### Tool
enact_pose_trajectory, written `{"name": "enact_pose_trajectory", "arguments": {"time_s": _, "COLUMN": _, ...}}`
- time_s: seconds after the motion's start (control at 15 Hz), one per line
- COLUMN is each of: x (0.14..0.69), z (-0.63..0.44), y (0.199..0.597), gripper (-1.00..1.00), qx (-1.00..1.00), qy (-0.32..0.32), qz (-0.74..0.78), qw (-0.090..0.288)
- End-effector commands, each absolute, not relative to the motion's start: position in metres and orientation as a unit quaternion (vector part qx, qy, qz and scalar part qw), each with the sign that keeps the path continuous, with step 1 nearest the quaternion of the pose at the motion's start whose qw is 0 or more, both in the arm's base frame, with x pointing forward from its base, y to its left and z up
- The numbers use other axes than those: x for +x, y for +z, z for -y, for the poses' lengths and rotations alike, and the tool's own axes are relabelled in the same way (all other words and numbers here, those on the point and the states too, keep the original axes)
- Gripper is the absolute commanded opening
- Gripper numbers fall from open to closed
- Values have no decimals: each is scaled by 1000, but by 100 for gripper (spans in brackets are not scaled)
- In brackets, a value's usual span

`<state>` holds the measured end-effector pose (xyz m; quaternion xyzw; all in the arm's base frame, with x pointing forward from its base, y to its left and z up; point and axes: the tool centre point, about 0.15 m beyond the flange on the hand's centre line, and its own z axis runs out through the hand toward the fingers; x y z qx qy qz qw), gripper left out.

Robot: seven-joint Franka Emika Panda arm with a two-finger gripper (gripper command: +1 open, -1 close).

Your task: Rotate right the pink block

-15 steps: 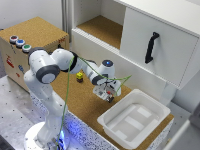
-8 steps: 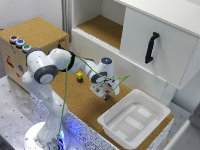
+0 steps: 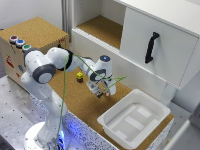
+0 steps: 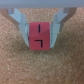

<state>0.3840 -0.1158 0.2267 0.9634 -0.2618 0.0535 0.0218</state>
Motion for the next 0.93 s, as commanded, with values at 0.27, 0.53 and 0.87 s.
{"name": "enact_pose_trajectory", "arguments": {"time_s": 0.27, "x": 369, "z": 130, "y": 218, "gripper": -100, "qx": 869, "qy": 44, "qz": 491, "qw": 45}}
{"name": "enact_pose_trajectory", "arguments": {"time_s": 0.53, "x": 379, "z": 134, "y": 211, "gripper": -100, "qx": 817, "qy": 40, "qz": 574, "qw": -32}}
{"name": "enact_pose_trajectory", "arguments": {"time_s": 0.87, "x": 399, "z": 123, "y": 205, "gripper": -100, "qx": 780, "qy": 40, "qz": 622, "qw": -50}}
